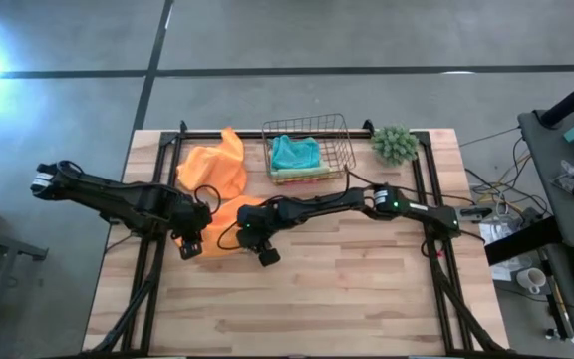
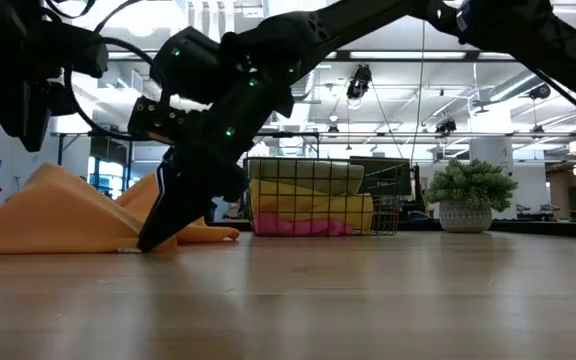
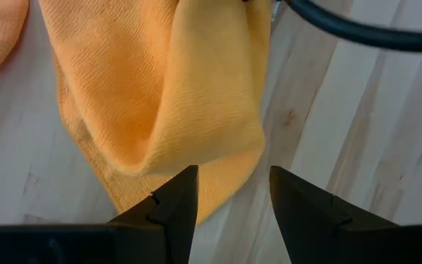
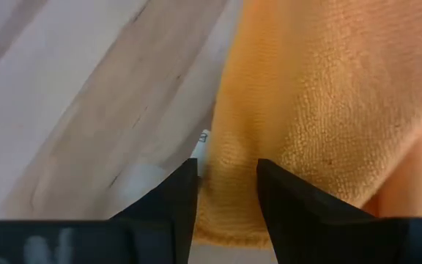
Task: Fold microfiber towels
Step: Fold the bottom orange microfiber cloth
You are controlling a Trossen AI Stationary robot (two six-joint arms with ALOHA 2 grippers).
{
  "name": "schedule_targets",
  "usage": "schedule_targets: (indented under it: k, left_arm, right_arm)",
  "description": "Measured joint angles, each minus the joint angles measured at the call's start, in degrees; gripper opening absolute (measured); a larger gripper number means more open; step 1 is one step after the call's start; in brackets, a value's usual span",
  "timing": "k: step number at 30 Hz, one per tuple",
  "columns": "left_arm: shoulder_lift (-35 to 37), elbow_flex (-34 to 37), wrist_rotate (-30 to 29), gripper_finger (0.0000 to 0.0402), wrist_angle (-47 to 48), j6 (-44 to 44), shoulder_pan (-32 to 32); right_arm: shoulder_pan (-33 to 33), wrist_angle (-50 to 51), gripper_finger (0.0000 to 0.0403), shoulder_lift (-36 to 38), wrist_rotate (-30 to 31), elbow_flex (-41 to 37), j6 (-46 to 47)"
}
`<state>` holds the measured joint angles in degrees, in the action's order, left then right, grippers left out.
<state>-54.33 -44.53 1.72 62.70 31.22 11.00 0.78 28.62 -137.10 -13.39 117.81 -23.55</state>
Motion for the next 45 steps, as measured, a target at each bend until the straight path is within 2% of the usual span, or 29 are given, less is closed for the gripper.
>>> schedule_targets:
  k: [4, 9, 12, 15, 17, 23, 29, 34, 38, 42, 45]
  left_arm:
    - [0.0, 0.0, 0.0, 0.0153, 0.2, 0.0, 0.0]
    - [0.0, 0.0, 0.0, 0.0153, 0.5, 0.0, 0.0]
    - [0.0, 0.0, 0.0, 0.0153, 1.2, 0.0, 0.0]
    - [0.0, 0.0, 0.0, 0.0153, 1.6, 0.0, 0.0]
    - [0.0, 0.0, 0.0, 0.0153, 2.4, 0.0, 0.0]
    - [0.2, 0.0, 0.0, 0.0153, 4.0, 0.0, 1.1]
    - [0.3, 0.1, -0.4, 0.0153, 2.5, 0.1, 3.0]
    - [0.2, 0.1, -1.5, 0.0153, -5.1, 1.5, 4.8]
    - [-0.5, 0.1, -5.4, 0.0153, -10.1, 1.5, 6.0]
    - [-2.5, 0.1, -8.2, 0.0153, -14.7, 1.5, 6.1]
    - [-4.7, 0.1, -8.3, 0.0153, -18.3, 1.5, 6.1]
  right_arm:
    - [0.1, 1.7, 0.0130, -2.1, 1.6, 2.3, 0.0]
    - [-0.2, 3.5, 0.0124, -4.0, 1.6, 4.1, 5.1]
    - [-0.2, 4.1, 0.0088, -4.0, 1.9, 4.1, 6.9]
    - [-0.1, 4.4, 0.0035, -3.6, 1.8, 4.0, 7.1]
    - [-0.1, 5.0, 0.0017, -3.0, 2.1, 3.9, 7.7]
    - [-0.4, 9.6, 0.0009, 0.1, 4.2, 3.6, 12.7]
    - [-0.2, 14.4, 0.0009, 7.5, 3.3, 3.8, 22.7]
    - [1.1, 15.2, 0.0009, 12.9, 3.6, 3.8, 30.6]
    - [2.0, 15.0, 0.0009, 16.4, 7.3, 3.8, 37.8]
    - [2.6, 13.9, 0.0009, 18.1, 9.6, 3.8, 40.7]
    - [3.3, 13.5, 0.0009, 19.2, 10.8, 3.8, 43.1]
